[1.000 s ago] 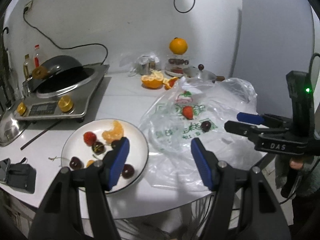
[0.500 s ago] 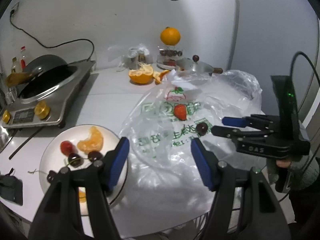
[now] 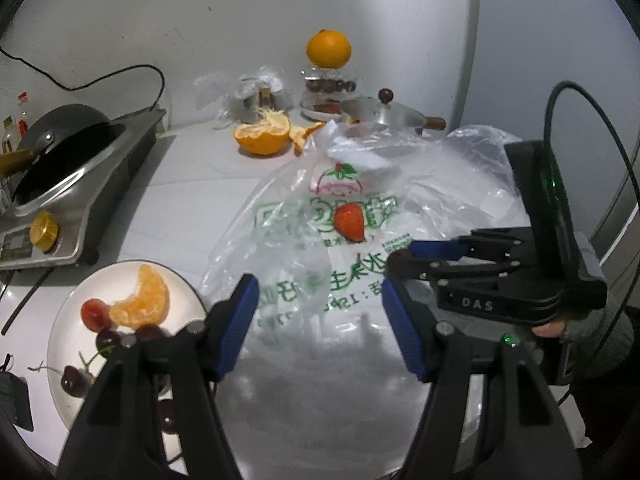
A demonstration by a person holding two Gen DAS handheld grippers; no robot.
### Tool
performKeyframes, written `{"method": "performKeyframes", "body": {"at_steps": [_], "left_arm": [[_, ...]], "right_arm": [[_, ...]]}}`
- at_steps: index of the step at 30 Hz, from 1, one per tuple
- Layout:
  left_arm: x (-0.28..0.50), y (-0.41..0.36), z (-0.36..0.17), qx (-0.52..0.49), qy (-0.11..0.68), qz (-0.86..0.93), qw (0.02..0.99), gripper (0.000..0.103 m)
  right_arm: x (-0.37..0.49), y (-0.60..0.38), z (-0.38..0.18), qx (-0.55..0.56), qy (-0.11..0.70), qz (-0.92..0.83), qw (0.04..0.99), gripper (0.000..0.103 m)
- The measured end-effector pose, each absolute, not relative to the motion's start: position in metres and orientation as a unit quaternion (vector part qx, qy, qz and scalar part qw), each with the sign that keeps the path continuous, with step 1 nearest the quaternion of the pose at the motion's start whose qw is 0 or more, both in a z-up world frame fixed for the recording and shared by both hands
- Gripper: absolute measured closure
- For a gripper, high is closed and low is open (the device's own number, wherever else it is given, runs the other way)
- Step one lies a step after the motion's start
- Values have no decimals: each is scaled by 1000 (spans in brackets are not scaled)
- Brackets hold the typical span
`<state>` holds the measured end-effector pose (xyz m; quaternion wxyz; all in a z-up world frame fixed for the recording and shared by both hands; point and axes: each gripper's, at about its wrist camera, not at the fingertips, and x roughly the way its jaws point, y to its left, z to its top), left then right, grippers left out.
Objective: Organize fruits
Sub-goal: 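Move both tools over the bag and close the right tool on a dark cherry, then close the left tool on a strawberry in the bag while the right tool holds its cherry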
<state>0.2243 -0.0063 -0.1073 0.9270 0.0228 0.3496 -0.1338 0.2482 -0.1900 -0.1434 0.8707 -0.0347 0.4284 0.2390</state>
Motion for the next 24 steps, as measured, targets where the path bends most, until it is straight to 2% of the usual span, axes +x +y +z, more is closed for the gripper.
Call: {"method": "performKeyframes", "body": {"at_steps": [11,24], "left_arm": [[240,-17,-111,35,360,-134,923,38],[269,-55,-109,71,353,-149,921,38]], "right_arm": [[250,-195,-143,-25,428,259,865,75],[240,-236,-79,-6,340,267,902,75]]}}
